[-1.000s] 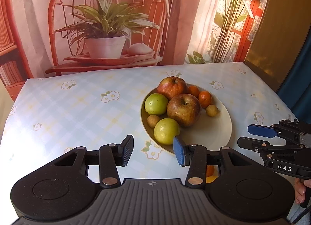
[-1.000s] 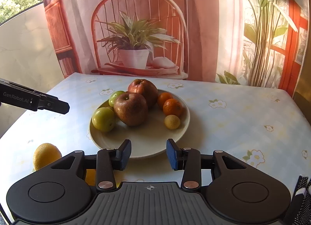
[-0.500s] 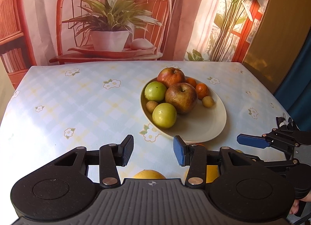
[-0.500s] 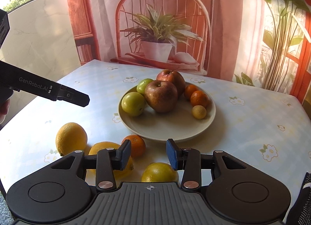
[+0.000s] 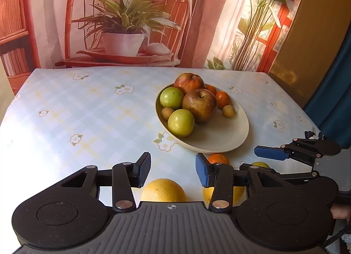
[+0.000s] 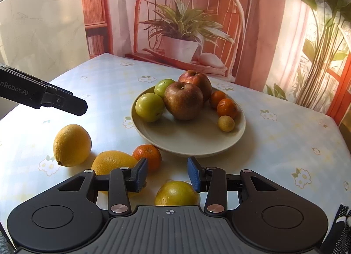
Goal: Organize fruits
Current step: 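Withdraw both open tools from the plate back toward the fruit pile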
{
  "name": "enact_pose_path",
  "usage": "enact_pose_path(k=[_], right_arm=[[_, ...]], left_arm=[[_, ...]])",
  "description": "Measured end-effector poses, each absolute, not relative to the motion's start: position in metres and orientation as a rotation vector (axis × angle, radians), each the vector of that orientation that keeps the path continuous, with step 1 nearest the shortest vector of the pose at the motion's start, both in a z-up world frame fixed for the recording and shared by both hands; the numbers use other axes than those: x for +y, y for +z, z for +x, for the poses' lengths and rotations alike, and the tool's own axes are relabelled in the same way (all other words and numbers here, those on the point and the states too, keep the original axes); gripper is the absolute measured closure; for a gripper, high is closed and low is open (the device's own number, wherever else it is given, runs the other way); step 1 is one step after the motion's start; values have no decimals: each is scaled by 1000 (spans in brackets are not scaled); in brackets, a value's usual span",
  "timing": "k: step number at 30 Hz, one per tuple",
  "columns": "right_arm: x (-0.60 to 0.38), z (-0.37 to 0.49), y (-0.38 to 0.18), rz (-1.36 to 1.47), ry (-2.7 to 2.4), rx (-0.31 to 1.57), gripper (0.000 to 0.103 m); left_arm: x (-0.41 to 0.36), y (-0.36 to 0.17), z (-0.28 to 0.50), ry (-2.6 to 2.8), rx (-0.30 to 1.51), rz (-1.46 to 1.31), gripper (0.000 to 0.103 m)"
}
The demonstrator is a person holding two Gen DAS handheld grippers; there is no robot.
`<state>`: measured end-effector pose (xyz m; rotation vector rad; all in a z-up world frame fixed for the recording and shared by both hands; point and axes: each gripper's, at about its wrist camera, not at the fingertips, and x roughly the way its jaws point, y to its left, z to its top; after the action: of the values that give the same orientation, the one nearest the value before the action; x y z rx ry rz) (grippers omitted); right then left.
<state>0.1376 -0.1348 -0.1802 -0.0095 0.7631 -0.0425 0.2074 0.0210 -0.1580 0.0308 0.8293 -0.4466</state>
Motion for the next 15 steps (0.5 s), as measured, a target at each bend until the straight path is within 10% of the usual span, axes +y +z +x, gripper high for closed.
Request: enact_pose_path(k=[15], right_arm=[[-114,120,-174,-69,-10,793,67]], left_arm=[[11,-165,199,-539,854,14,58]])
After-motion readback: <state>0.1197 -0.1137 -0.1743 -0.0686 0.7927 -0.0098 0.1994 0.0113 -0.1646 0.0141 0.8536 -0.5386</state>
